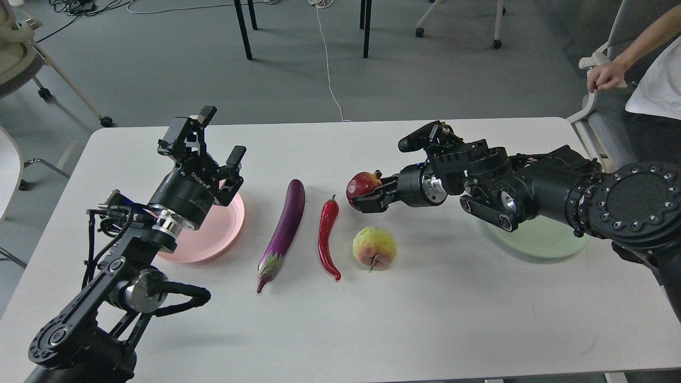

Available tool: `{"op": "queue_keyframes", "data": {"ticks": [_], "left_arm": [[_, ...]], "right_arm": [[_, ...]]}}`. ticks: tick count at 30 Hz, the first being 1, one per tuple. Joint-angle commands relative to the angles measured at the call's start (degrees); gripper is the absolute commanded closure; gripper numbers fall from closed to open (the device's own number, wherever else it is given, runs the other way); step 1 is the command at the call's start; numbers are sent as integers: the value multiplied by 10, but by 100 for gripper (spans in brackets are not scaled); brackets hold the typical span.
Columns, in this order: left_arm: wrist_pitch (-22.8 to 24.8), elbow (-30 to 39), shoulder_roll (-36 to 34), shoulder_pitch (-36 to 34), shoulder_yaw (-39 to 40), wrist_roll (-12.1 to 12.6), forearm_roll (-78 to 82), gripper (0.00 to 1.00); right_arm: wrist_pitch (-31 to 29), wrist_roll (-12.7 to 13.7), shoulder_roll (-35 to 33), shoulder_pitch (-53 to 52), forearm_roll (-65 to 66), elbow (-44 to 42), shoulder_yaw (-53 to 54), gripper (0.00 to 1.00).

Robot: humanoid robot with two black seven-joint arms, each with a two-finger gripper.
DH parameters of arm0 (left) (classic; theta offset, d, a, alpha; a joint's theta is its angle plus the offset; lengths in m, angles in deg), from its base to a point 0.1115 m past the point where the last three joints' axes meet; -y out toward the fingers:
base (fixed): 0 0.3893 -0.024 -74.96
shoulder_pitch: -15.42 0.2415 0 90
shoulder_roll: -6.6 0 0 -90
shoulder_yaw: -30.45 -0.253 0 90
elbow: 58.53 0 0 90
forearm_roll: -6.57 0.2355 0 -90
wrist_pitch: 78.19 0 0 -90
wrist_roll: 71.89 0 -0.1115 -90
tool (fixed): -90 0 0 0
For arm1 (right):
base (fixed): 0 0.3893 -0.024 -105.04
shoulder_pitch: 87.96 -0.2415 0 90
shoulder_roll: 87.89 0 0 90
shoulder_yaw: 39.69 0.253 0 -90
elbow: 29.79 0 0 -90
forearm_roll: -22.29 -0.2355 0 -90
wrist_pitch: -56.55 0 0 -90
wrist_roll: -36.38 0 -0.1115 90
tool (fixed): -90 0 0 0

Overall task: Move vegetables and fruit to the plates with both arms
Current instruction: 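Carry the red apple with the right gripper onto the green plate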

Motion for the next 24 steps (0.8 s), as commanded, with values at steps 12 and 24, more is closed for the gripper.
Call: {"op": "queue_keyframes", "data": {"ticks": [12, 24], "left_arm": [[0, 9, -1, -1, 0, 0, 0, 2], [0, 19, 2, 0, 0, 0, 0, 2]], "right_arm": [[61, 0, -199, -48, 97, 61, -83, 56], [79, 0, -301, -48, 148, 90, -122, 56]]}}
